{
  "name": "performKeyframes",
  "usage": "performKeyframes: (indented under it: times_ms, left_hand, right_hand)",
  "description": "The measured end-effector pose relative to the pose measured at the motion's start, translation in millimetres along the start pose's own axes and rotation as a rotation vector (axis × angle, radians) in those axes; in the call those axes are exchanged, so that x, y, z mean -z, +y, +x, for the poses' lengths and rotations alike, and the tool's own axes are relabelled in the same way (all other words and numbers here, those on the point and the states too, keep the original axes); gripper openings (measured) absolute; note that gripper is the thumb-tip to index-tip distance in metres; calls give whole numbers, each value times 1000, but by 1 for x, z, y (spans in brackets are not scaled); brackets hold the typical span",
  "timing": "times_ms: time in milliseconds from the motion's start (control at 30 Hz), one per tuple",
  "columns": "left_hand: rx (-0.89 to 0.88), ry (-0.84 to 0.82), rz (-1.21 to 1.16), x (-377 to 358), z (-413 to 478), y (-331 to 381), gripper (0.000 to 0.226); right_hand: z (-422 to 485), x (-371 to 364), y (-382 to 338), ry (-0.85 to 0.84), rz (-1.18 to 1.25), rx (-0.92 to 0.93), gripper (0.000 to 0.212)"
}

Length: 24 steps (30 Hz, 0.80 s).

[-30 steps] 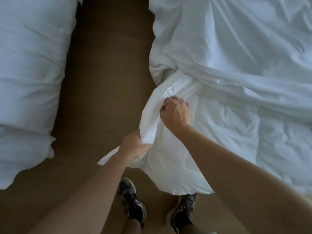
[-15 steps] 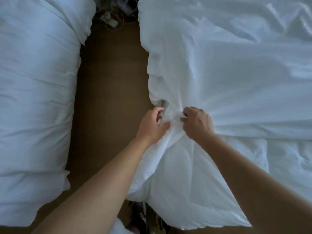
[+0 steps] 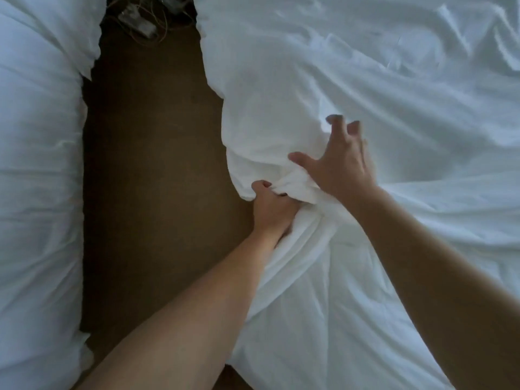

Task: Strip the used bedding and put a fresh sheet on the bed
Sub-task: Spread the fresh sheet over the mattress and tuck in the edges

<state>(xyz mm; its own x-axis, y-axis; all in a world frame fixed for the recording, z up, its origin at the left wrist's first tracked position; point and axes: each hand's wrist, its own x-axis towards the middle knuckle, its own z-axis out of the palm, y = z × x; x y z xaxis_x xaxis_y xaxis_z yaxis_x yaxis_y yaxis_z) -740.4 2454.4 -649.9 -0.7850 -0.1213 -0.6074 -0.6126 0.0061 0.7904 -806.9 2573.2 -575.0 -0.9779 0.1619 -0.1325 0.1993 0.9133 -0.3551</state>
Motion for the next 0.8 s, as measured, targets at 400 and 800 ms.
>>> performKeyframes:
  times_ms: [400, 800]
  left_hand:
    - [-257, 67, -100, -12, -15, 45, 61]
    - [8, -215, -205, -4, 0, -4, 88]
  right_hand:
    - [70, 15, -51, -308, 813, -287, 31]
    - [71, -64, -41, -198, 71, -104, 61]
